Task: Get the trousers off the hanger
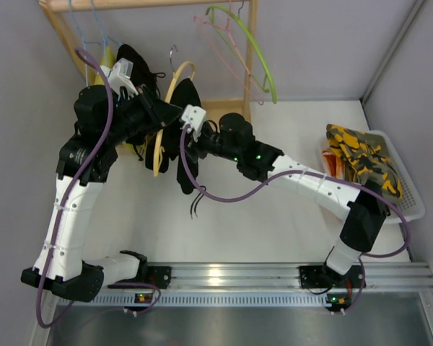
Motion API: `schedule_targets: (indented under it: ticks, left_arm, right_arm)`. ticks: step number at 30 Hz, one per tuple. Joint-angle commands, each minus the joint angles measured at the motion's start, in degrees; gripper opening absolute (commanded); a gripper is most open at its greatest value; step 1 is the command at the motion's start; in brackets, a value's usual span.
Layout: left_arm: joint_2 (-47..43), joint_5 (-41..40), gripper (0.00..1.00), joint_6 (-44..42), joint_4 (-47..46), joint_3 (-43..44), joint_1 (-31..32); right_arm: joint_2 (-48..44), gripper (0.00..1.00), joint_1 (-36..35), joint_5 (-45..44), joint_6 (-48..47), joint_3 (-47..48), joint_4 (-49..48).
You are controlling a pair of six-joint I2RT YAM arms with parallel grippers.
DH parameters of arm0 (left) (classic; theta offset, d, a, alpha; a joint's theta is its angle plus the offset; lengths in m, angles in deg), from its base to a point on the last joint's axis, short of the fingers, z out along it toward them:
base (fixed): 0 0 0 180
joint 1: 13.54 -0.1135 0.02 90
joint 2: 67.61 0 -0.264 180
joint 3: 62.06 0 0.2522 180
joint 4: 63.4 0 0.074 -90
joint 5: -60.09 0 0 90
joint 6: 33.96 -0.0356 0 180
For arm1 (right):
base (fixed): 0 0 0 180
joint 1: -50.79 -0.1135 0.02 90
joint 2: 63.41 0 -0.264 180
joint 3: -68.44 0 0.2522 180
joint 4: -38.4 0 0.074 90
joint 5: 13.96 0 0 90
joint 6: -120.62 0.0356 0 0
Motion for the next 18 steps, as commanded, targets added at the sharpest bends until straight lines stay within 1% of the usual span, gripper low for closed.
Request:
schedule_targets:
  ticks: [1,5,9,13,16,18]
  left_arm:
    - [-1.1,1.5,0.0,0.5,-8.7,3.9,-0.2]
    - [-1.1,1.8,0.0,1.1,-8.7,3.6,-0.2]
    - [-1.1,1.9,0.0,2.1,-8.7,3.4,-0.2]
    - [-1.1,1.9,0.0,2.1,-8.6,3.7,-0.2]
    - [-1.1,2.2,0.0,2.3,-8.7,3.8,-0.2]
    - [-1.1,2.5,0.0,2.6,-8.6,3.8,-0.2]
  right_arm:
    - [0.7,0.55,-0.7,-7.3,1.2,4.5,-7.5]
    - [1.8,0.56,-0.4,-7.8,4.3,5.9,-8.3]
    - [3.1,0.54,-0.4,-8.3,5.8,6.7,-8.4]
    - [4.0,0.57,-0.4,-7.8,5.9,7.4,-8.5]
    - [4.6,0.54,-0.4,-8.0,4.5,8.1,-7.7]
    - [5.4,0.45,-0.5,-10.1,3.2,8.8,-7.1]
